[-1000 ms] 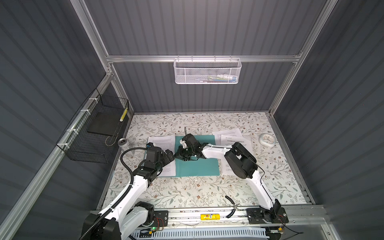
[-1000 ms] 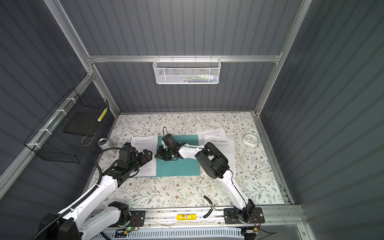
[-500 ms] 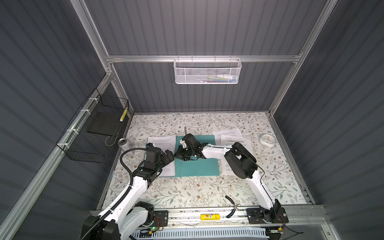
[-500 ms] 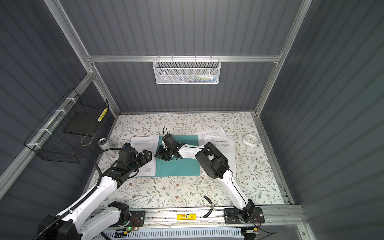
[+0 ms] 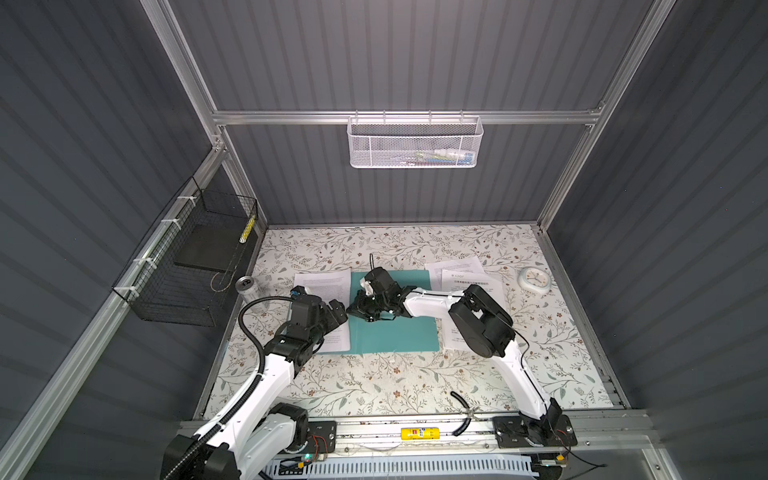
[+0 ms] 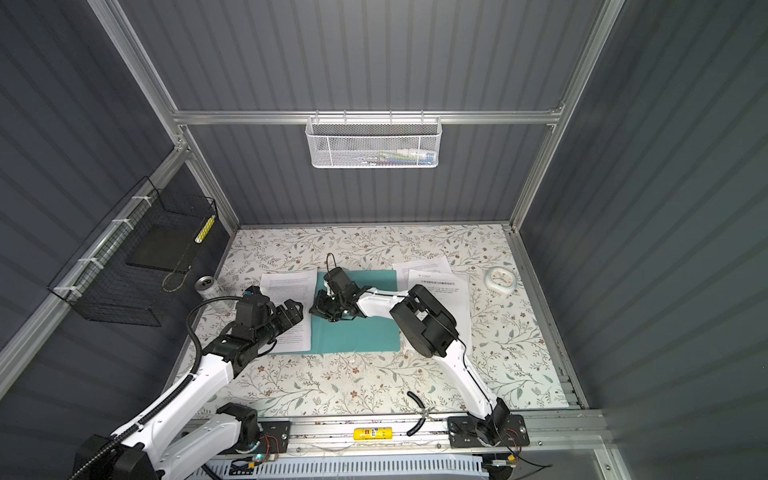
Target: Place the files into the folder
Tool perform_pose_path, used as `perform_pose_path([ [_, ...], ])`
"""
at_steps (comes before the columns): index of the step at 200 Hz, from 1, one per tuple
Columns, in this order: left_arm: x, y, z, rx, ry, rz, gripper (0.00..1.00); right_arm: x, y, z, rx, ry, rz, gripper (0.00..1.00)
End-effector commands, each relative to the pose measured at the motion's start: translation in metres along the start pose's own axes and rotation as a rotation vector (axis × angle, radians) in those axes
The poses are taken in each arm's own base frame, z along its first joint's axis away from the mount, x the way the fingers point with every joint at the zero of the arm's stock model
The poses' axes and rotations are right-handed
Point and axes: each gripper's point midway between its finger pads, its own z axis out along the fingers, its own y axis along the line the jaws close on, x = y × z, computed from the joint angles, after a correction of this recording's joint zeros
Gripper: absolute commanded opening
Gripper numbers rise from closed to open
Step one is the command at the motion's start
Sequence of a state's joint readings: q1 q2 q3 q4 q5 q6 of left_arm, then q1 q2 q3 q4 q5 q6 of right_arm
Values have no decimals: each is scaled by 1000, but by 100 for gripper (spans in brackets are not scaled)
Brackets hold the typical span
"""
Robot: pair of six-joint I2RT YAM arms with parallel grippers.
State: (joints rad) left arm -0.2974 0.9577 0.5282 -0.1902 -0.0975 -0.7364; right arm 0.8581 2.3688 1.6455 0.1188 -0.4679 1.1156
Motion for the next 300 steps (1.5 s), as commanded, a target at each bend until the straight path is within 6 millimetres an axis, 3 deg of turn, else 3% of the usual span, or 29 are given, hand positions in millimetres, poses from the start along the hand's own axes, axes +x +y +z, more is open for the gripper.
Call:
perform_pose_path([
  [1,4,8,2,-27,10,-4,94,5,-6,3,5,8,12,0],
  [126,7,10,2,-23,13,-13,95,16,-2,3,4,28,10,0],
  [214,9,10,3,-20,19,-12,94,14,6,-4,-9,13,-1,0],
  [223,8,9,3,-17,18,-13,95,13,7,-6,-9,7,-9,9],
  [251,5,5,5,-8,15,-9,95,-7,17,-33,-20,-46,-40,37],
  [282,-3,-2,10,0,3,-1,95,-22,19,-85,-33,-78,-47,46],
  [300,-5,-3,16,-12,11,8,92,-21,9,-113,-13,-76,-62,45],
])
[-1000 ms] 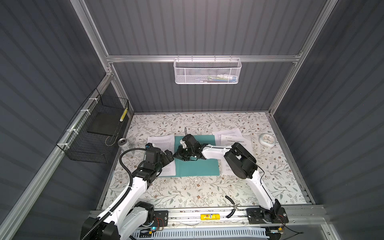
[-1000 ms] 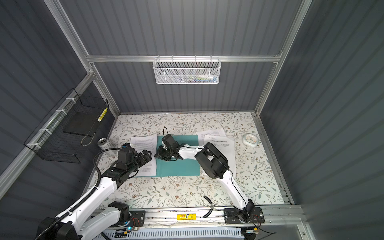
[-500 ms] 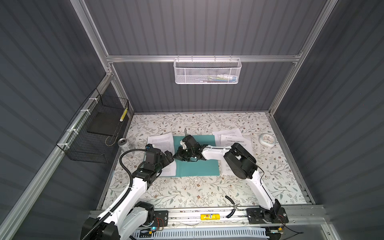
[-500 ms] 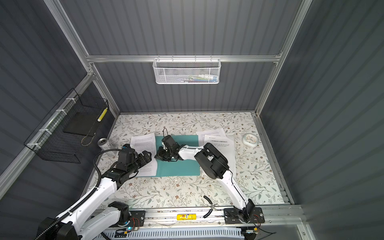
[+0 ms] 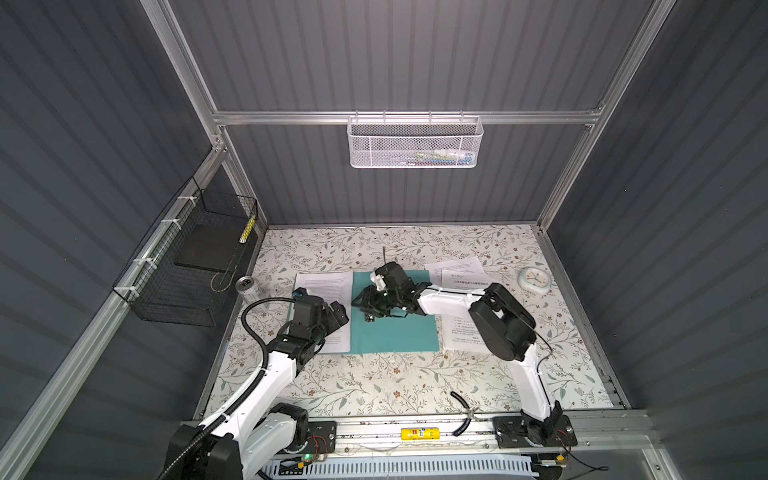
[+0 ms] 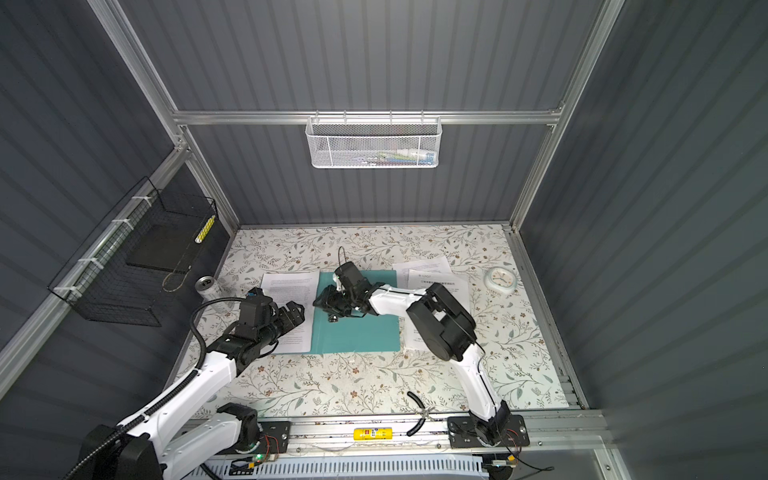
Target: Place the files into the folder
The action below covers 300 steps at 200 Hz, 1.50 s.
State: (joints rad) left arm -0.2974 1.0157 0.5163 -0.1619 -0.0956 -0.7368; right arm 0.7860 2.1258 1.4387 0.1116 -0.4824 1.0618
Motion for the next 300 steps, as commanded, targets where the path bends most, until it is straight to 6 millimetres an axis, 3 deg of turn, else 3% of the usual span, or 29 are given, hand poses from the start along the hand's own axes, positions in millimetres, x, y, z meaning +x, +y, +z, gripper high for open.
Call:
perform_pose_path([
  [1,-13,-10,4,12,-19,6,92,-10,-4,-40,11,-16,-35,44],
  [18,-8,-6,15,-30,32,22,85,-4,-13,-53,71,9,-90,34],
  [33,0,-4,26,-49,87,43,76,5,-18,-53,83,58,-108,21],
  [47,6,-2,32,-65,124,58,72,12,-23,-51,87,97,-116,16],
  [85,13,-4,34,-47,166,97,68,19,-35,-48,116,144,-149,18],
  [155,34,15,35,-86,209,97,57,29,-46,-35,136,235,-170,21],
  [226,52,30,37,-95,220,65,43,29,-49,-4,186,279,-194,15],
  [300,63,40,40,-104,232,53,41,29,-62,10,252,299,-199,22],
])
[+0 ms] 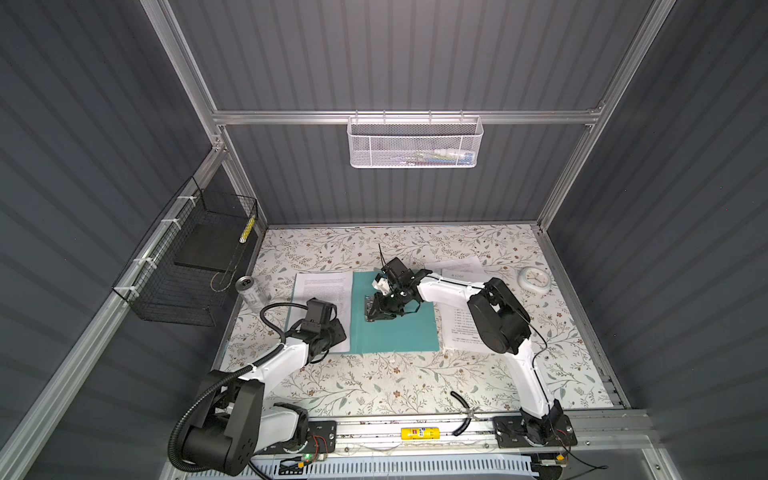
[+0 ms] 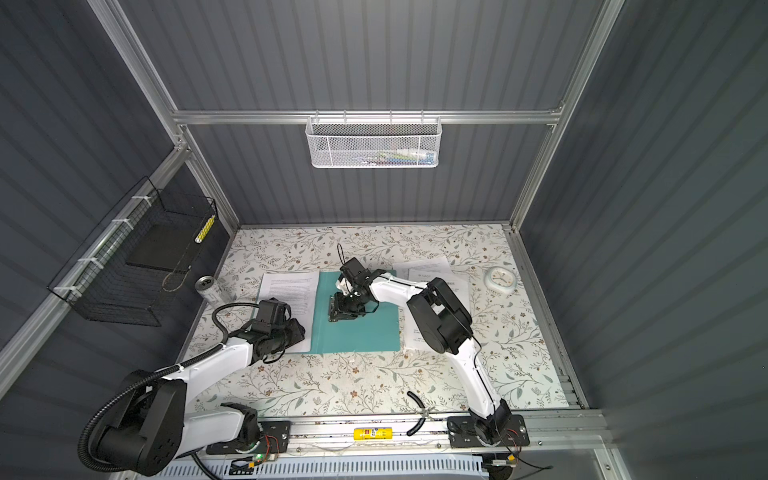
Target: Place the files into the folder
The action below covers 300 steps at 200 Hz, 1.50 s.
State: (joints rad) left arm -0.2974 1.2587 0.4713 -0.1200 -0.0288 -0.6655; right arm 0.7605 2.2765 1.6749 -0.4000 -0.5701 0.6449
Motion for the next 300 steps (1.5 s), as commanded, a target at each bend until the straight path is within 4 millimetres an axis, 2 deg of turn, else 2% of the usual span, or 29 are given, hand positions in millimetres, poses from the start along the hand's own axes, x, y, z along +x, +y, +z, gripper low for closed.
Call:
perform_pose_path([
  [1,3,3,-1,7,1,-22,41,0,-1,3,29,11,-15,23],
  [85,4,5,-4,8,-10,-20,41,-1,4,15,29,32,-17,19],
  [145,3,5,-4,6,-15,-24,41,1,1,18,33,37,-1,12],
  [203,3,7,-4,-3,-17,-24,41,7,-7,22,45,57,10,11],
  [241,3,10,-2,-22,-13,-33,41,16,-21,27,74,83,31,10],
  [300,3,13,1,-50,-2,-37,41,33,-60,34,166,138,74,8],
])
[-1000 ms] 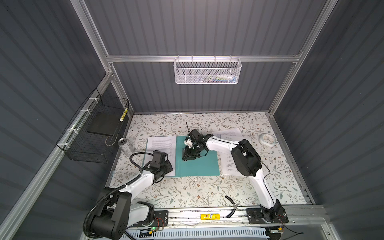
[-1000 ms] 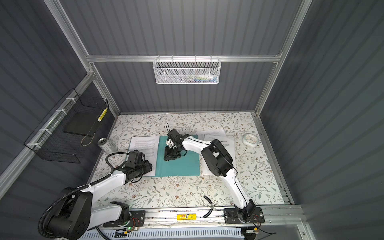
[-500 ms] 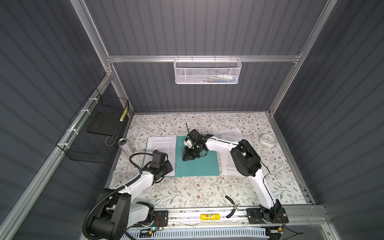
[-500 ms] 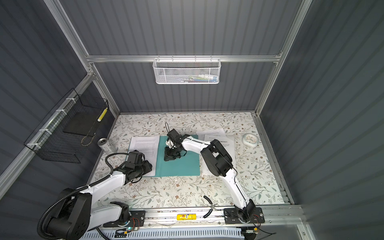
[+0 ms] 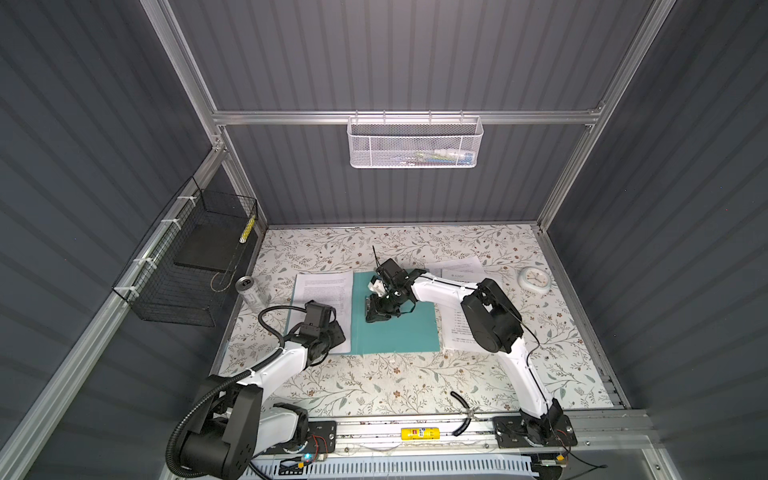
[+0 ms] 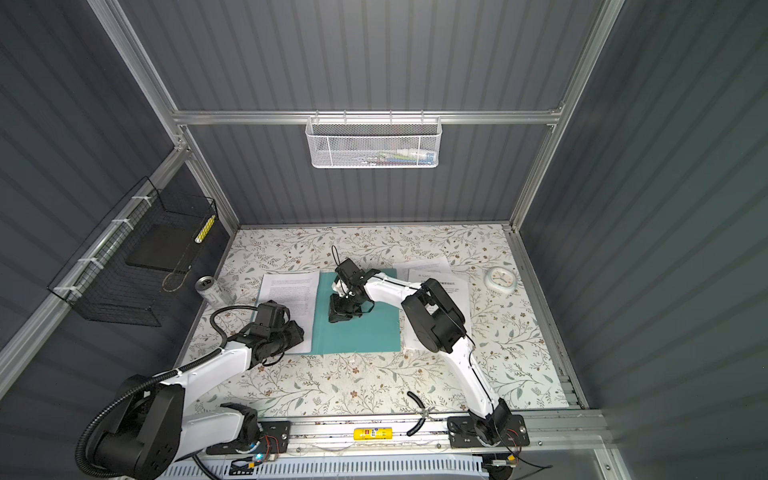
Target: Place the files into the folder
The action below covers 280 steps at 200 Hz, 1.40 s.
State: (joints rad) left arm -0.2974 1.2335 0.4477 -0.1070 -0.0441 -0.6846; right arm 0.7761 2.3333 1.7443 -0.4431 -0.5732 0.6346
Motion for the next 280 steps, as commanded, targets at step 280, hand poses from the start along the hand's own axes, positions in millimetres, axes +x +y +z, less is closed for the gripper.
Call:
perform_pose_path([
  [280,3,14,14,-105,57,-32,40,-33,-6,-63,-208,-92,191,26],
])
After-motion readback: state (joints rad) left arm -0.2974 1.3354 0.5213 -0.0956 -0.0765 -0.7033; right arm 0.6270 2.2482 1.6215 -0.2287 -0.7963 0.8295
